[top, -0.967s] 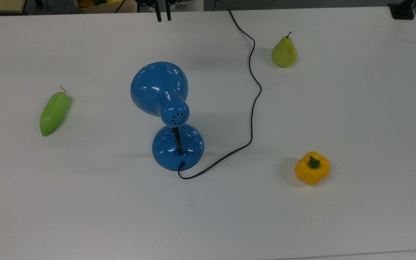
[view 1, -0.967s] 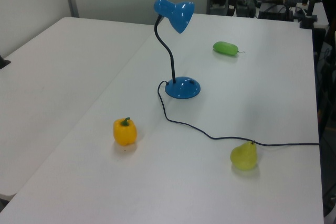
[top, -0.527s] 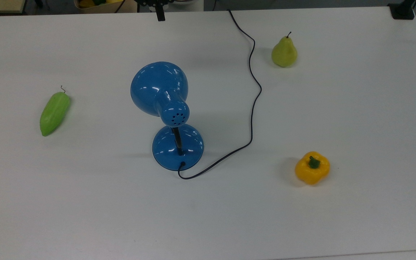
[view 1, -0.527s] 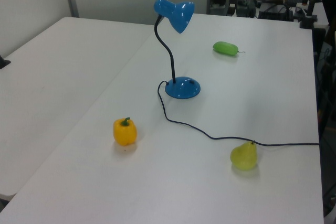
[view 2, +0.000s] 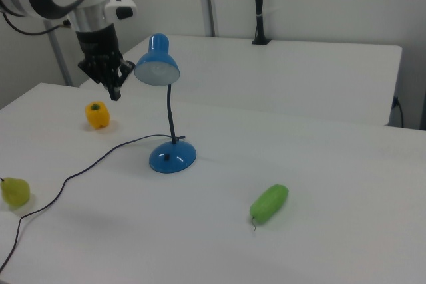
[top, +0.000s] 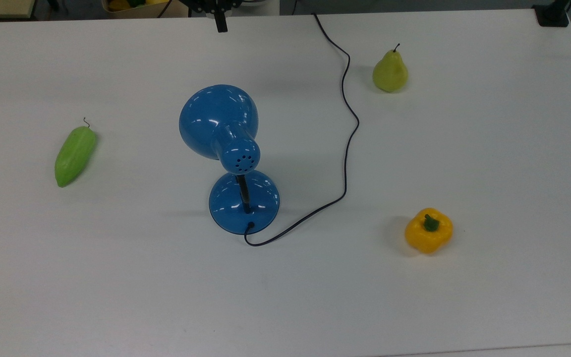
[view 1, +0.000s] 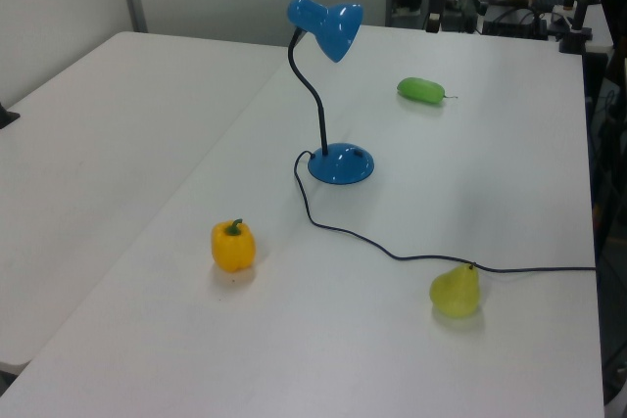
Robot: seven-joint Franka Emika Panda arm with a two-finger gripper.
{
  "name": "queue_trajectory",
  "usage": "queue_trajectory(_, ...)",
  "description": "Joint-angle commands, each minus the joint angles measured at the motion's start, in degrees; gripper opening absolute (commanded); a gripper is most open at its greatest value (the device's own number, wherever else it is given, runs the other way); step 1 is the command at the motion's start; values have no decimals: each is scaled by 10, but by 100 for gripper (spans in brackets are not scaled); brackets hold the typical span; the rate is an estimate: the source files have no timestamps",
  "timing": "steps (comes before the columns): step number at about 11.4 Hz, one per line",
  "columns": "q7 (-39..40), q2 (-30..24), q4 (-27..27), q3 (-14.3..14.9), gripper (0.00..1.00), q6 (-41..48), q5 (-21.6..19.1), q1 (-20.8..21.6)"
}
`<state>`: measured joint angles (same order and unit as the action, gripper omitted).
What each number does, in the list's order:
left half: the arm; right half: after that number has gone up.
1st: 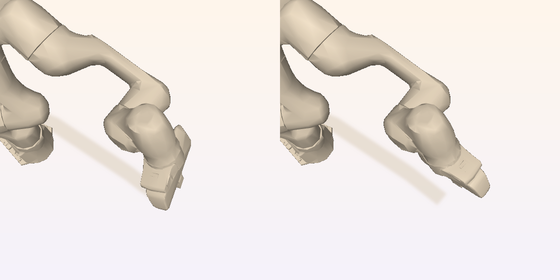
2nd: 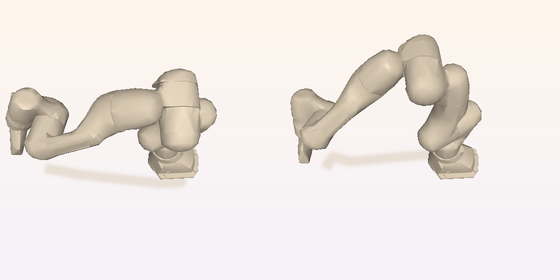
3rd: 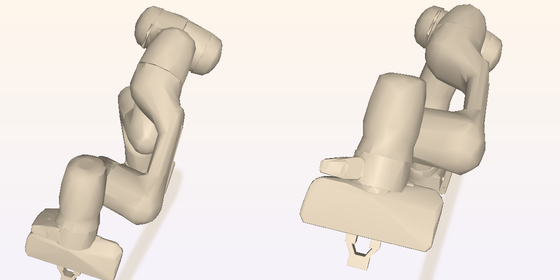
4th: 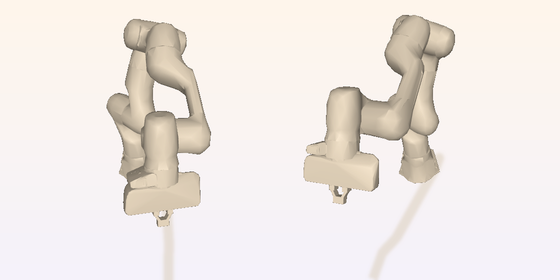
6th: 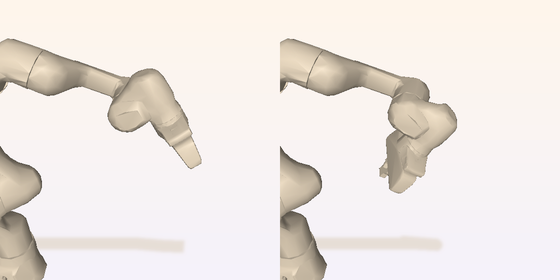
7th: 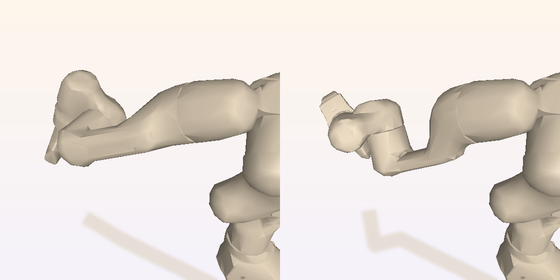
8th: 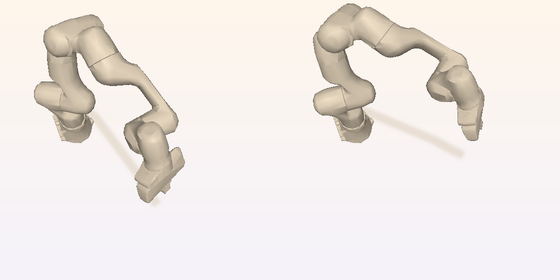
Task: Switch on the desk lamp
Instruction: 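Move the gripper down past the shade toward the lamp base switch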
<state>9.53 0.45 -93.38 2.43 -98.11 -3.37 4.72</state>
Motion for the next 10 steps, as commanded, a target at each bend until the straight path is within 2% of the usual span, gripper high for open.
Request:
queue_trajectory(1, 15, -5, -52, 5, 0, -31, -2, 1)
queue_trajectory(4, 15, -3, -95, 5, 0, -71, 11, 6)
queue_trajectory(7, 14, 11, -152, 5, 0, -164, 25, 8)
queue_trajectory(10, 10, 36, -181, 5, 0, -254, 25, 7)
